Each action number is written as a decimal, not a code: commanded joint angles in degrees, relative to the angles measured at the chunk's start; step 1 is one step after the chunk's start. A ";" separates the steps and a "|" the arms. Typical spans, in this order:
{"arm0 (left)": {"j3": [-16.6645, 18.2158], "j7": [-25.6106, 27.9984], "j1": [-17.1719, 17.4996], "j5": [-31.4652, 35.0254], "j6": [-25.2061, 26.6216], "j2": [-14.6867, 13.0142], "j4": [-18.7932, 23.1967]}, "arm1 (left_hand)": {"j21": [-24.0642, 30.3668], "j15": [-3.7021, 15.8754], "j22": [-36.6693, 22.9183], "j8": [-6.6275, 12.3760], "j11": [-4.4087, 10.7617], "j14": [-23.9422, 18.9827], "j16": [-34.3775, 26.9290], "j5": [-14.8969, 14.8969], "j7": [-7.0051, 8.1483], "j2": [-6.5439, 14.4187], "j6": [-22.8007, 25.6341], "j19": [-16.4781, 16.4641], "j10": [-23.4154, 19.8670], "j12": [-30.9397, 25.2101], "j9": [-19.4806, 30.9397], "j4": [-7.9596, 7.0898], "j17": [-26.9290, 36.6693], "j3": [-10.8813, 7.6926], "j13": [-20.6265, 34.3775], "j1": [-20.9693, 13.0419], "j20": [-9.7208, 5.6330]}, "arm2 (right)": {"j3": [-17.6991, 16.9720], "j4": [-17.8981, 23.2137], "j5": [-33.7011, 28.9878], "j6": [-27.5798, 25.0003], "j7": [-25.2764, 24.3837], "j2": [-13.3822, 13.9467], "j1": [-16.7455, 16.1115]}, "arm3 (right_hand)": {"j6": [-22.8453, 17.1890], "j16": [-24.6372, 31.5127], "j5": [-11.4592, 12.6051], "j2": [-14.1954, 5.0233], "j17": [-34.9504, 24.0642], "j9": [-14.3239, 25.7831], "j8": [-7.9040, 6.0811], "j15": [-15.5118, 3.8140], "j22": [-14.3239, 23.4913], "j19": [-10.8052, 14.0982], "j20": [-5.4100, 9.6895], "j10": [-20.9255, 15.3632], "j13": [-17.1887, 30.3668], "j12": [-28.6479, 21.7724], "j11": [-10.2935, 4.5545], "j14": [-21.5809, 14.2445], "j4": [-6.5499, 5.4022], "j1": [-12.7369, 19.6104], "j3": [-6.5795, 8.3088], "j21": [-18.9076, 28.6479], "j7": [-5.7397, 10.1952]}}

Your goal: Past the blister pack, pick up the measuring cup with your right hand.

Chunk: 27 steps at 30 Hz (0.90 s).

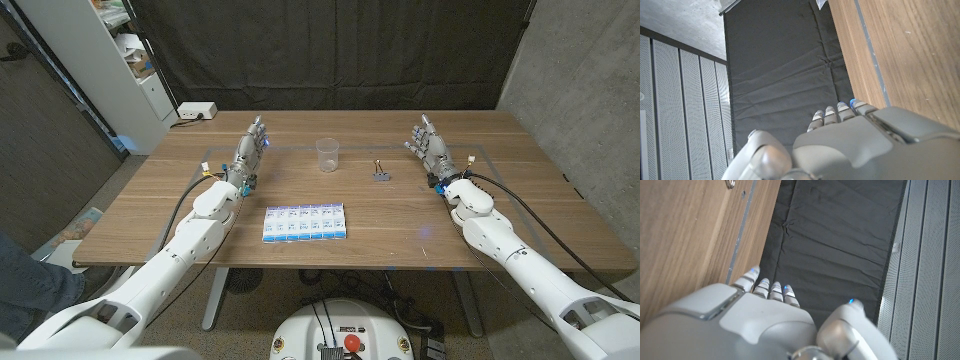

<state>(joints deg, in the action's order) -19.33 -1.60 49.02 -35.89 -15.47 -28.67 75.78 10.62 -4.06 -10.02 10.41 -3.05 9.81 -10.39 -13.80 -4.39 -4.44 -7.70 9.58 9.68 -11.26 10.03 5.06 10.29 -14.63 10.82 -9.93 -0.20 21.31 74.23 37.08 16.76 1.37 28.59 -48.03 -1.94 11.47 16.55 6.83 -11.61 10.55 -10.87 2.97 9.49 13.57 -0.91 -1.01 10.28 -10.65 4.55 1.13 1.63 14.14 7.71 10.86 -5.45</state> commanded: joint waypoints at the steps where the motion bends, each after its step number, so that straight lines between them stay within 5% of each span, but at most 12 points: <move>1: 4.13 -1.44 1.60 3.72 2.60 2.50 1.66 | 0.32 -0.02 -0.21 0.42 -0.06 3.78 -0.27 -0.31 -0.06 0.22 -0.35 4.63 1.45 -0.43 0.14 0.00 0.13 -0.35 0.15 -0.70 0.61 | -0.12 0.27 -0.47 0.06 -0.42 -0.40 -0.41 | 0.02 0.34 0.36 -0.05 -0.10 0.08 -0.27 0.59 0.27 0.29 -0.08 -0.09 0.12 -0.39 0.48 0.00 -0.02 0.57 0.37 0.25 -0.47; 27: 7.84 -4.05 2.59 6.16 4.80 5.34 2.03 | 0.34 -0.03 -0.22 0.45 -0.07 3.77 -0.30 -0.40 0.03 0.51 -0.19 4.89 1.50 -0.48 0.15 0.13 0.12 -0.32 0.16 -1.07 1.07 | 0.39 2.46 -4.61 1.90 -2.68 0.87 -1.67 | -0.27 0.36 1.06 -0.45 -0.01 0.09 -0.36 0.46 0.27 0.29 -0.24 -0.24 0.15 -0.37 0.31 -0.28 0.21 1.13 0.34 0.17 -0.04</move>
<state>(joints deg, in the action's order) -12.64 -4.82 51.40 -30.68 -11.41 -23.94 77.68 10.62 -4.06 -10.01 10.63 -3.05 9.81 -10.39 -13.80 -4.38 -3.91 -7.69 9.96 9.67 -11.48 10.02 5.06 10.27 -14.62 10.81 -10.45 0.65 21.15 75.74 34.69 17.55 -0.12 28.87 -49.14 -1.94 11.47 16.98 6.54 -11.45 10.54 -10.87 2.96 9.48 13.56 -0.92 -1.22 10.27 -10.64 4.72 1.12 1.64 14.44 7.70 10.86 -5.43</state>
